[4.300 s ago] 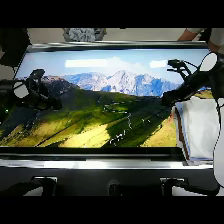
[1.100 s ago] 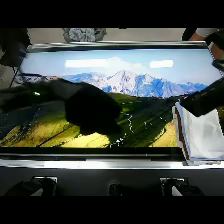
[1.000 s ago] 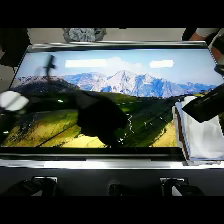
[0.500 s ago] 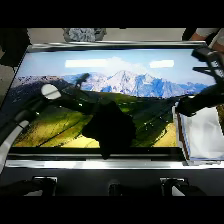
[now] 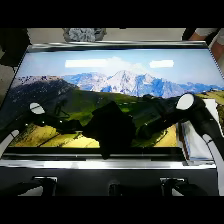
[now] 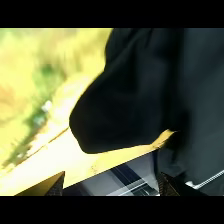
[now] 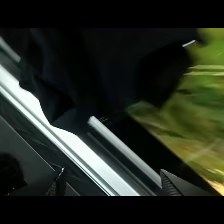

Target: Fold the shirts.

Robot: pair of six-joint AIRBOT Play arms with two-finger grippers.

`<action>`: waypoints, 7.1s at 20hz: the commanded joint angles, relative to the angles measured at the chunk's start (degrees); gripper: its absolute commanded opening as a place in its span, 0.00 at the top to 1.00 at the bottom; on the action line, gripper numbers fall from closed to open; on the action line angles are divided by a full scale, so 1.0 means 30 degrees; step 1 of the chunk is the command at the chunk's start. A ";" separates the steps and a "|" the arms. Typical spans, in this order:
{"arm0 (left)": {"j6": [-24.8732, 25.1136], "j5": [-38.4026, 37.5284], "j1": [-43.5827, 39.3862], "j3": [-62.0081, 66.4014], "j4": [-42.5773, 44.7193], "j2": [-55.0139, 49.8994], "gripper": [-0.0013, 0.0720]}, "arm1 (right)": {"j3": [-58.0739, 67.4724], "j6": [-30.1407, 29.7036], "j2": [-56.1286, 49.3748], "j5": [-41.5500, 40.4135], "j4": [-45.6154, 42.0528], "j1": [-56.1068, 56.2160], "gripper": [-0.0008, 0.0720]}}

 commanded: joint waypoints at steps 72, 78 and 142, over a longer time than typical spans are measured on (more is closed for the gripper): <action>-0.1909 -0.2914 0.6798 0.2142 0.2841 -0.0430 0.16 | 0.5799 0.1304 -0.1617 -0.5136 -1.0331 -0.1807 0.20; -0.0357 0.2776 0.4160 -0.3650 -0.2535 -0.0015 0.27 | 0.5304 0.0831 -0.2011 -0.3577 -1.0047 -0.1807 0.21; -0.1661 0.3045 0.8174 2.0946 -0.3993 0.8867 0.95 | 1.0448 -0.5042 0.9398 -1.9387 0.4058 0.0423 0.93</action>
